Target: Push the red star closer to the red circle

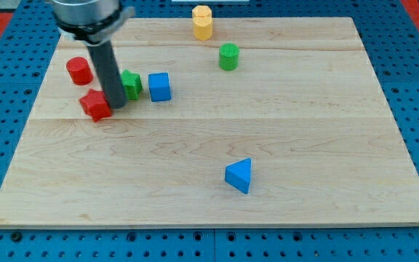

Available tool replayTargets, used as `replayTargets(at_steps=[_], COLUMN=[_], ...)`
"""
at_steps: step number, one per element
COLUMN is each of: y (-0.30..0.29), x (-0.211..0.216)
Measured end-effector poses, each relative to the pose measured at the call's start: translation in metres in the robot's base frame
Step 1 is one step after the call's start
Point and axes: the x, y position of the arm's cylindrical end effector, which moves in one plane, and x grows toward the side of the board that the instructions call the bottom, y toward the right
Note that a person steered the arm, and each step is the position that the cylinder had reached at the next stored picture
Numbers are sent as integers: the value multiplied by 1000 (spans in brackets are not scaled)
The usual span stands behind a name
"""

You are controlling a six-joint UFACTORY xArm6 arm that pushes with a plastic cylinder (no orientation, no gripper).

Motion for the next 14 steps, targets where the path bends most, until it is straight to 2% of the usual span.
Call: replayTargets(at_steps=[3, 5, 6, 10, 12, 13, 14], y=[-14, -16, -36, -35, -35, 2, 19], x=[-8, 58, 65, 20, 20, 18, -3])
